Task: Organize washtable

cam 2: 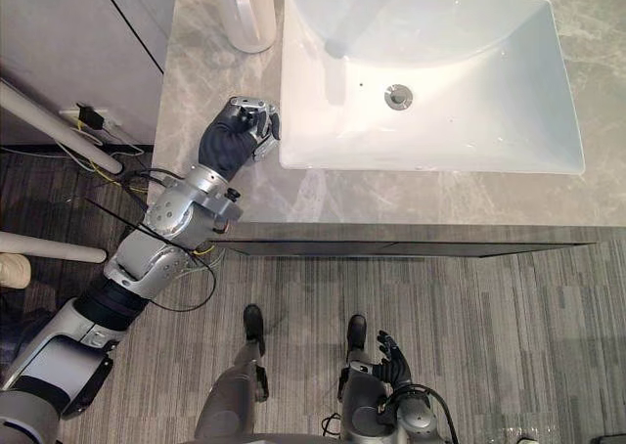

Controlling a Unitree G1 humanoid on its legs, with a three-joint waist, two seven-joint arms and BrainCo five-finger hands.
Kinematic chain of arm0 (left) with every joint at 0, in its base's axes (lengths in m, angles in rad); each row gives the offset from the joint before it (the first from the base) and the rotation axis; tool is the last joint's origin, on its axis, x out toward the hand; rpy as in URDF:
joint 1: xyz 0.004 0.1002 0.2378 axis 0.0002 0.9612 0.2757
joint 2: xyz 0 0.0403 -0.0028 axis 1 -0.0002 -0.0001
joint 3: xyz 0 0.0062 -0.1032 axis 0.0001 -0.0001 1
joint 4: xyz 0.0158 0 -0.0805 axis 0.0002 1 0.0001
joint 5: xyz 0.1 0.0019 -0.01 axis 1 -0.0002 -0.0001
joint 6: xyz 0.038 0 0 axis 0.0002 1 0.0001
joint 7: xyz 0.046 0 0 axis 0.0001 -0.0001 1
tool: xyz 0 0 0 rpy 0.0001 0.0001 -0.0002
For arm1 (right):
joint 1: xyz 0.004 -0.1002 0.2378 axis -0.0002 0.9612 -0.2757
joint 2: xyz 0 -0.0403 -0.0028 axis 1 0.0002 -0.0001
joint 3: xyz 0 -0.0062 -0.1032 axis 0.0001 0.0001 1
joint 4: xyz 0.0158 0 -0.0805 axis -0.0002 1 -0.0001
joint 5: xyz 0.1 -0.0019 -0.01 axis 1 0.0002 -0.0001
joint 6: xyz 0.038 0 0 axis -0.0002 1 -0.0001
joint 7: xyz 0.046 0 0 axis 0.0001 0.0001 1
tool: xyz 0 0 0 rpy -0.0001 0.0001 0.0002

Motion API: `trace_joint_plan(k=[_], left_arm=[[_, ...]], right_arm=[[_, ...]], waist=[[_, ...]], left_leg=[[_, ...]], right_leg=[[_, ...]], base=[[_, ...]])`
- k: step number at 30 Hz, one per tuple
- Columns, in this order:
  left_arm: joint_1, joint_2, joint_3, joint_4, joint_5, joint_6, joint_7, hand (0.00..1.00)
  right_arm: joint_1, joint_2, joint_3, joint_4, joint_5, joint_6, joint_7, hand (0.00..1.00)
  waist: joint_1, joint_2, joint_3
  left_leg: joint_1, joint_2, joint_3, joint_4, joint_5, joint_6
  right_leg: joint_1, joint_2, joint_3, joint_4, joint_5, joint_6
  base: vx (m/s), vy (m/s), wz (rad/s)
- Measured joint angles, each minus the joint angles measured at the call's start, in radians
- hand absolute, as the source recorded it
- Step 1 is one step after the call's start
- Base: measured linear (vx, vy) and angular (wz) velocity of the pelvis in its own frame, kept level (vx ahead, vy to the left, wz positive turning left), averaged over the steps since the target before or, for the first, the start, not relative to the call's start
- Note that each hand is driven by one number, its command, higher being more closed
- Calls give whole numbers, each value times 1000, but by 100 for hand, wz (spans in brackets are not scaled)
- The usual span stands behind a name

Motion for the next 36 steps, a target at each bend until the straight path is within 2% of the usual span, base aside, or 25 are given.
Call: trace_joint_plan(k=[9,15,22,24,26,30,36], left_arm=[[-104,-98,43,126,87,5,55,100],[-222,-120,73,204,106,5,92,100],[-256,-122,128,214,105,3,119,100],[-234,-115,129,167,106,3,119,100],[-152,-93,129,35,109,-4,115,100],[-10,-79,135,-61,116,-8,91,100],[252,-25,217,-187,115,-8,26,100]], right_arm=[[2,7,-14,-4,-1,3,0,0],[17,7,-14,-29,-1,3,-2,0],[31,7,-15,-48,-1,2,-2,0],[31,8,-15,-48,-1,3,-2,0],[32,8,-16,-47,-3,4,-2,0],[32,9,-22,-33,-6,5,0,0],[30,7,-46,35,-23,7,21,0]], waist=[[-2,0,0],[-2,0,0],[1,-1,0],[2,-1,0],[9,-1,0],[27,6,-5],[45,37,-76]], left_leg=[[-2,1,6,0,0,0],[-15,1,6,0,3,3],[-16,1,6,0,3,4],[-13,1,5,0,3,4],[-6,1,6,0,3,4],[32,1,2,0,-2,4],[71,0,-31,0,-7,0]], right_leg=[[-12,0,5,12,0,1],[-27,0,5,16,0,1],[-26,0,3,16,0,1],[-22,0,2,16,-1,1],[-16,0,3,16,-2,1],[26,0,-3,16,-14,4],[93,-2,-39,14,-35,7]], base=[[-2,1,-1],[0,0,0],[4,1,0],[0,0,0],[0,0,0],[3,4,6],[22,7,18]])
